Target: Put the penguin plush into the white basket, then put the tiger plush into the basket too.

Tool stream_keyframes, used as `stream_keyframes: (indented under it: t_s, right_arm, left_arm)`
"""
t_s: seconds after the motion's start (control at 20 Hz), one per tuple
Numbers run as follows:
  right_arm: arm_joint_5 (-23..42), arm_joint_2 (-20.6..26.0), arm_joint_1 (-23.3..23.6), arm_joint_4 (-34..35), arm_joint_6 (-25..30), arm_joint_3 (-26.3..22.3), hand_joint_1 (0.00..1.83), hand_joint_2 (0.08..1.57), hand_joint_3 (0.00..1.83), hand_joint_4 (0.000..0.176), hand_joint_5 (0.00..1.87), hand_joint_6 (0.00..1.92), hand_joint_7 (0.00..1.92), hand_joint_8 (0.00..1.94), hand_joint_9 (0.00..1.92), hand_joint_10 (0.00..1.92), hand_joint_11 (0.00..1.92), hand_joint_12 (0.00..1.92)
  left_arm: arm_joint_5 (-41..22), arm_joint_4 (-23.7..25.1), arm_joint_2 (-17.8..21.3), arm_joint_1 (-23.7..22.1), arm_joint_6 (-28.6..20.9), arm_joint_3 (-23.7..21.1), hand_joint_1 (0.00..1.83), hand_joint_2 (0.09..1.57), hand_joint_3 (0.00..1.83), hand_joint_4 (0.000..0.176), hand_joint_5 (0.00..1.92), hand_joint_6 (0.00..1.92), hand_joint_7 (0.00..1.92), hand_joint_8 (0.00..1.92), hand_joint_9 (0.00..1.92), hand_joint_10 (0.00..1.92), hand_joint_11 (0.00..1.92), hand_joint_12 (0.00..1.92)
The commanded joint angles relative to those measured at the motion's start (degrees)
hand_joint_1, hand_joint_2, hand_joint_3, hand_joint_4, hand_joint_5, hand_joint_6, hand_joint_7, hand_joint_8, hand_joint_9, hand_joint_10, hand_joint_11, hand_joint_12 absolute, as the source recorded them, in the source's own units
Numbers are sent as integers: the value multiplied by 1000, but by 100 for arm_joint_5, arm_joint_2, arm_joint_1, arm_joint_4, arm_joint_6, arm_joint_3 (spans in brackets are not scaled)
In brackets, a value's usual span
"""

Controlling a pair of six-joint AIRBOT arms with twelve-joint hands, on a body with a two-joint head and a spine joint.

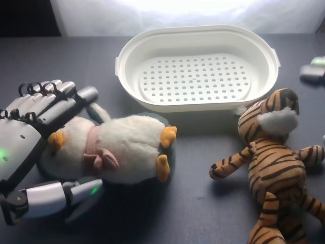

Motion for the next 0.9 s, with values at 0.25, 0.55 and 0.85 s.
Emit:
stream_keyframes:
  t_s: [0.25, 0.55, 0.85]
  right_arm:
    - [666, -8, 81, 54, 36, 24, 803, 1219, 2, 0, 493, 0, 320, 1, 333, 5, 73, 803]
    - [620, -8, 119, 17, 36, 24, 819, 1219, 0, 7, 507, 4, 336, 4, 342, 5, 84, 803]
    - [606, -8, 119, 15, 40, 24, 794, 1234, 5, 8, 508, 0, 339, 1, 356, 6, 108, 813]
  left_arm:
    - [-355, 183, 71, -186, 51, 197, 798, 756, 0, 176, 1, 0, 1, 0, 0, 0, 0, 0]
    - [1648, 125, 28, -1251, 1184, 646, 908, 651, 0, 176, 0, 0, 0, 0, 0, 0, 0, 0]
    - [3046, 83, -337, -1628, 1402, 1170, 916, 683, 5, 176, 0, 0, 0, 0, 4, 1, 19, 8]
